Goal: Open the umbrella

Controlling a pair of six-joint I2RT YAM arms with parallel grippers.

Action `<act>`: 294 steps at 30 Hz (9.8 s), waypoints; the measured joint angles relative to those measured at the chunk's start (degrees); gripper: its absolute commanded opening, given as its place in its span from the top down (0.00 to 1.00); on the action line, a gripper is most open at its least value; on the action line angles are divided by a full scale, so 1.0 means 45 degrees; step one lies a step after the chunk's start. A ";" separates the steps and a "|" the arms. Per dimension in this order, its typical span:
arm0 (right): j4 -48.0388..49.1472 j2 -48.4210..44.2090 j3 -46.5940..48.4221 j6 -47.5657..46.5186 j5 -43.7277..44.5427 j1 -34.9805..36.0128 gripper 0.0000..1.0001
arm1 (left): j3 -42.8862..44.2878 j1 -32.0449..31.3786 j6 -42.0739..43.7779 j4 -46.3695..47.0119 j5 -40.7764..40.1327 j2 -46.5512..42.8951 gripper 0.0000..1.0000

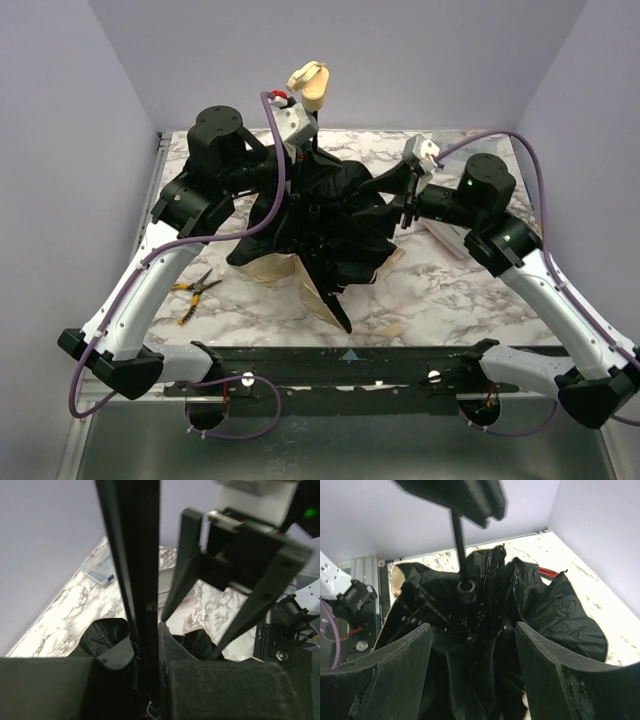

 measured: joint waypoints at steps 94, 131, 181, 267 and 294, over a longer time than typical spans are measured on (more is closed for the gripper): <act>0.4401 0.2123 -0.0597 0.1146 0.0622 0.0287 1.00 | -0.2302 0.2351 -0.0933 0.3181 0.2351 -0.2492 0.22; -0.1583 0.1661 -0.0782 -0.1559 0.0986 0.1438 0.00 | -0.2288 0.0826 -0.4075 0.5561 0.1409 -0.0845 1.00; 0.1452 0.1520 -0.2074 -0.0515 0.4629 0.1107 0.80 | -0.1773 0.0947 -0.3487 0.4614 0.2603 -0.1175 1.00; -0.0937 0.0214 -0.5974 -0.3614 0.3356 0.1399 0.24 | -1.1628 -0.1059 1.1861 0.5595 0.0719 -0.0797 0.64; 0.5338 0.2016 -0.4566 -0.0053 0.3570 0.1399 1.00 | -1.3614 -0.1462 1.6840 1.2536 -0.2574 0.2958 0.73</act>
